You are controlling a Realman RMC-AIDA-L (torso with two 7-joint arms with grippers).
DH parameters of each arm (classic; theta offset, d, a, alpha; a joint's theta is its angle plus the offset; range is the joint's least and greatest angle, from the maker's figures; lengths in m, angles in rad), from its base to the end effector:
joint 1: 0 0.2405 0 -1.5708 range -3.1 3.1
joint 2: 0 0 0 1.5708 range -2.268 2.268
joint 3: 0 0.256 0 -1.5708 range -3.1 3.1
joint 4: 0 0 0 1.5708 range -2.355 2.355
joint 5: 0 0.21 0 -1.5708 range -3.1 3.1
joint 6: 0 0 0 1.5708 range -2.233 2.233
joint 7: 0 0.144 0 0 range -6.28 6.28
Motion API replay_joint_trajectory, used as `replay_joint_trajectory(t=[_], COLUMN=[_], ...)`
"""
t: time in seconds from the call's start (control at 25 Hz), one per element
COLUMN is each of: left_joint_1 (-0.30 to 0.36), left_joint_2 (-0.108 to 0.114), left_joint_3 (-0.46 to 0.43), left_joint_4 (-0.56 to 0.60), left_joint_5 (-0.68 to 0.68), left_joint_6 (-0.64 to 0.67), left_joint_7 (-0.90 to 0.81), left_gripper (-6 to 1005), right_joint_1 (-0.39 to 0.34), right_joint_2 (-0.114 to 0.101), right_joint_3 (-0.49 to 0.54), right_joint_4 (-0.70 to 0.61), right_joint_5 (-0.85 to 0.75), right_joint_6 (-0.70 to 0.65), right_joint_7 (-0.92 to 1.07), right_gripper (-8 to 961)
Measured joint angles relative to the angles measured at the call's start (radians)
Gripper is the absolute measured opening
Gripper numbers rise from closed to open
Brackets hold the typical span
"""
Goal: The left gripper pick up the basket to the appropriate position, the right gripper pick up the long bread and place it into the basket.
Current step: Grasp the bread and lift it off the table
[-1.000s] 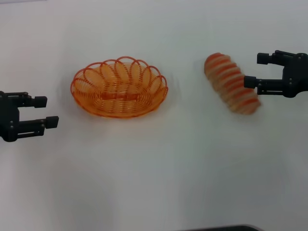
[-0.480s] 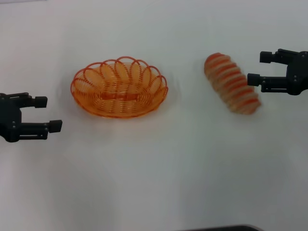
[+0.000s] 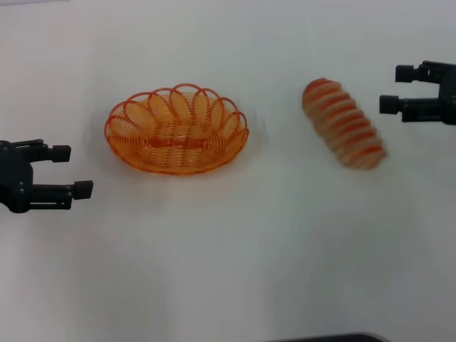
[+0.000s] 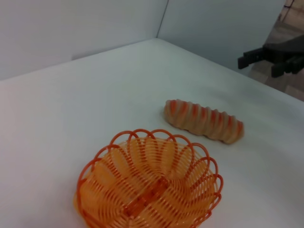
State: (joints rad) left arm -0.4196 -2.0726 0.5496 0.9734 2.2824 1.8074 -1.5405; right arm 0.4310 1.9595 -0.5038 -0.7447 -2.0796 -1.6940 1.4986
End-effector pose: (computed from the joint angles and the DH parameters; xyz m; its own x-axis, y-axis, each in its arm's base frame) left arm -0.2990 0.2863 0.0553 0.8255 0.4673 0.3165 0.5281 -0.8374 -0.1410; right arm 0.3153 0.3073 0.0804 0.7380 -0.4377 -0.5135 -0.6016 -0.7714 -0.2071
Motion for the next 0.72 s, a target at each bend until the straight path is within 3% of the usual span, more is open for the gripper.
replay_joint_trajectory(t=[0.28,0.44,0.72], left_joint_1=[-0.023,-0.023,-0.028], left_joint_2=[0.009,0.008,0.006], left_joint_3=[0.002,0.002,0.001], left_joint_4=[-0.041,-0.042,-0.043], left_joint_5=[0.013,0.014,0.011], left_joint_6=[-0.003,-0.002,0.002], left_joint_7=[0.001,0.002,0.005], left_gripper=[854,853,853], right_joint_1=[0.074,0.164,0.299], right_joint_2=[-0.019,-0.031,-0.021], right_joint_3=[-0.013,-0.017,-0.031], right_joint_4=[-0.105,-0.132,-0.193], right_joint_5=[-0.11,-0.265,-0.486], right_joint_6=[-0.029,-0.04,-0.071], right_joint_7=[0.25,0.382,0.513], right_gripper=[913,913,913])
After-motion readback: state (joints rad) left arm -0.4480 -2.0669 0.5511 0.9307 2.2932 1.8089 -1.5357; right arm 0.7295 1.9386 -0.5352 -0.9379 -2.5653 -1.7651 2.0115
